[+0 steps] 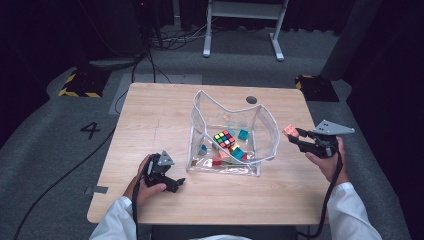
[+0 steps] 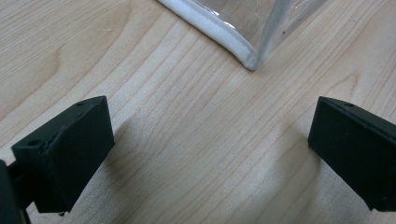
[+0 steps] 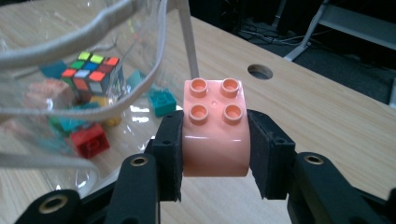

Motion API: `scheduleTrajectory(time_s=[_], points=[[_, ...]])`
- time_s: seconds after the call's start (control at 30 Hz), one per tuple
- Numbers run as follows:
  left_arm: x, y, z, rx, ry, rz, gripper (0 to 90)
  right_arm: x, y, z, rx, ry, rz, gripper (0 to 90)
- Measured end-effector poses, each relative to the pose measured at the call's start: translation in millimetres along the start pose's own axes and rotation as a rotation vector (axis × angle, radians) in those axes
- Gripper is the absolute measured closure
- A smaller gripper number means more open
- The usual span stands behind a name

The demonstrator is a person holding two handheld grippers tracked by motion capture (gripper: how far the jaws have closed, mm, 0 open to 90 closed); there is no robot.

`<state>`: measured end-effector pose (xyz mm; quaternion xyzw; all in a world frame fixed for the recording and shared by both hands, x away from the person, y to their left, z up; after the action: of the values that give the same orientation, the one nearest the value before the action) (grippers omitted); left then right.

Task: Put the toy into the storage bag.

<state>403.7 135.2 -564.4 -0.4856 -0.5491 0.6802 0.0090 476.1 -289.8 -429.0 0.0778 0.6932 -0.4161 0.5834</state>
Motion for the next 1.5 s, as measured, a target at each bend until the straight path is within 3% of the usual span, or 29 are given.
scheduleTrajectory(time_s=[0.2,0.43,0.93,1.13,1.5], points=[[0.0,0.1,0.1,0.001,-0.001,0.001,0.3,-21.7,-0.9,9.3,0.025,-0.004,0.013,59.2],[0.0,0.1,0.1,0.001,-0.001,0.001,0.3,-49.7,-3.0,9.0,0.024,-0.013,0.042,59.2],[0.0,0.0,0.0,0.000,0.000,0.000,0.3,-89.3,17.6,20.8,0.054,-0.009,0.030,59.2],[0.0,0.0,0.0,0.000,0.000,0.000,0.3,-105.7,23.3,11.9,0.037,-0.028,0.039,59.2],[0.0,0.1,0.1,0.001,0.000,0.001,0.3,-118.7,30.4,-28.7,-0.082,-0.084,0.073,59.2]])
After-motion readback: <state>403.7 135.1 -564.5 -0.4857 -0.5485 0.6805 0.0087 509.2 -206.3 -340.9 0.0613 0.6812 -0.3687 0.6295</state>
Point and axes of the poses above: each handheld gripper's, and its own axes: y roughly forward along the jaws, x roughly out of its underside, z roughly to its right, the point moved 8 cm from there along y, roughly forward along the jaws, and after that the axes turned 8 degrees about -x, right-handed, at the moved point
